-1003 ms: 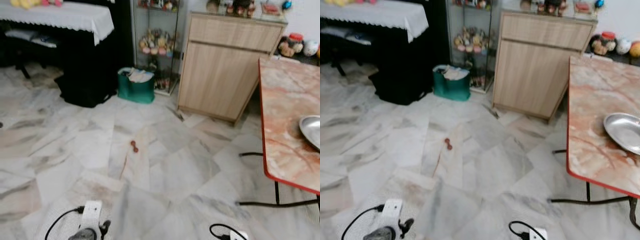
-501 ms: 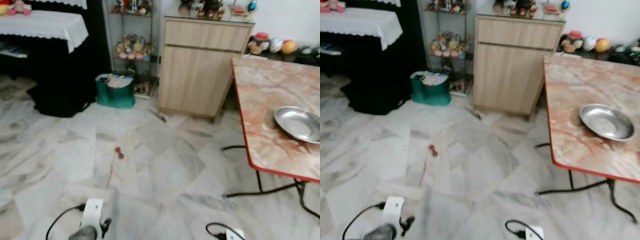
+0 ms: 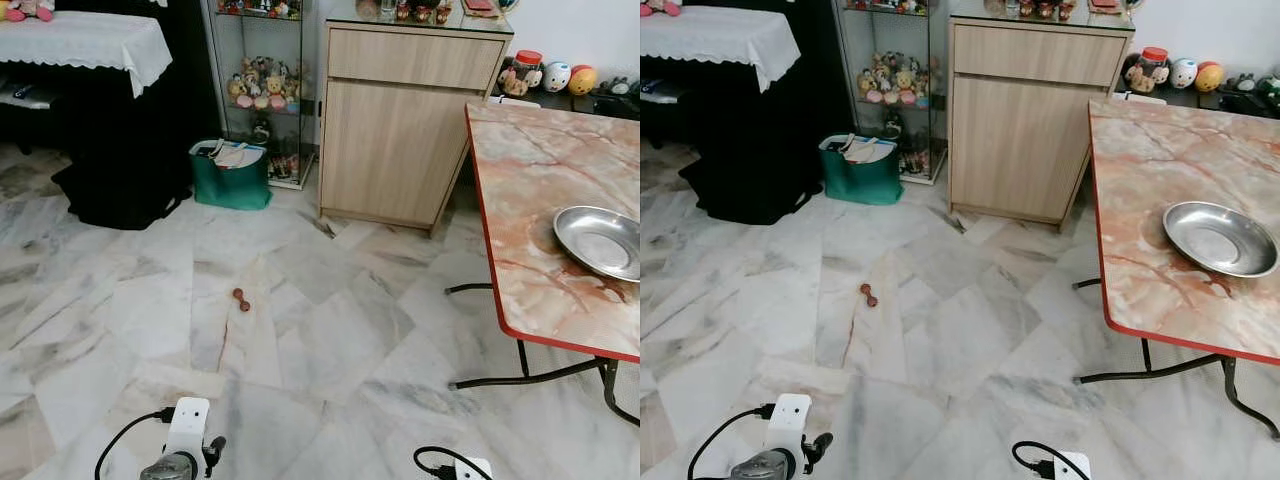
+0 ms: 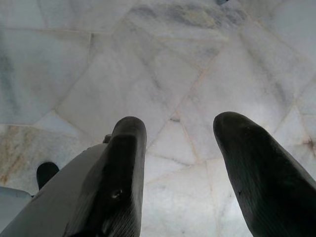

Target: Setting the table

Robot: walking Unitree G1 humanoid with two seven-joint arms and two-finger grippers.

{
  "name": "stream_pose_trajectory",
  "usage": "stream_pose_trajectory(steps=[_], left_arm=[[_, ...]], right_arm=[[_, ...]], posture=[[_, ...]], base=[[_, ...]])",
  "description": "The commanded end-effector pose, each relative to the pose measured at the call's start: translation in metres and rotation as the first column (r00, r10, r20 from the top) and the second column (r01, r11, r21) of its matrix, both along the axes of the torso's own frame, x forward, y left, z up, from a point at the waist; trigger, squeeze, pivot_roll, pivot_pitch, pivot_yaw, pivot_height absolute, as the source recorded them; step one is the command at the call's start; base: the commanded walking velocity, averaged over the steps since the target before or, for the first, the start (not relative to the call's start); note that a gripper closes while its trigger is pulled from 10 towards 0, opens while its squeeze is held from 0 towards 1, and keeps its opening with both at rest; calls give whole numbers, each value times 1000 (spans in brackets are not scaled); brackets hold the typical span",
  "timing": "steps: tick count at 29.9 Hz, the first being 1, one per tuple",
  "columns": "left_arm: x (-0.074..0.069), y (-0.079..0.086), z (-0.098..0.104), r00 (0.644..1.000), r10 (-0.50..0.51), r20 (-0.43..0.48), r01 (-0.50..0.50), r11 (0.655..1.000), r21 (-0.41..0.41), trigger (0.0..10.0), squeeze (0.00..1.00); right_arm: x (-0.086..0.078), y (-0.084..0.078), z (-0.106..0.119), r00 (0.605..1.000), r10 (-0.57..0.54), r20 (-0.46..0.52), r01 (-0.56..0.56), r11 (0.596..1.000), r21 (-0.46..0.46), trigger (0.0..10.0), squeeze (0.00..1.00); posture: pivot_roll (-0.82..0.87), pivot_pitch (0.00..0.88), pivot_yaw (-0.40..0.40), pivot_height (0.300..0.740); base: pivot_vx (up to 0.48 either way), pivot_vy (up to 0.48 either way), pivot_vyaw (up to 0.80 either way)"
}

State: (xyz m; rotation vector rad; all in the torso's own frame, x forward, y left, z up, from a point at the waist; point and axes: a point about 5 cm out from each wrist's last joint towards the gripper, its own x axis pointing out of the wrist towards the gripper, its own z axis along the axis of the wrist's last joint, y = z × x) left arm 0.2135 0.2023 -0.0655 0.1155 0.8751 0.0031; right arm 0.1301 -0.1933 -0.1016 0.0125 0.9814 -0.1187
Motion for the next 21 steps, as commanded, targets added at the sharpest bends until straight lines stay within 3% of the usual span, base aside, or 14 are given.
stream_pose_trajectory(steps=[1,6,13,21], left_arm=[[-1,-1,-1,1000,-16,-3,16,1000,13,10000,0],[1,-3,0,1000,-18,3,18,1000,10,10000,0],[2,-4,0,1000,2,7,-2,1000,9,10000,0],[-1,0,-1,1000,8,-1,-8,1000,16,10000,0]], right_arm=[[0,-2,0,1000,-8,6,8,1000,-11,10000,0],[0,-4,1,1000,-29,2,29,999,-18,10000,0],[0,-7,1,1000,-25,-4,25,999,-24,10000,0],[2,-7,2,999,-31,14,31,999,-17,10000,0]], posture=[[99,0,-32,731],[103,0,-34,731],[116,0,-46,731],[114,0,-45,731]], base=[[0,0,0],[0,0,0],[0,0,-639],[0,0,0]])
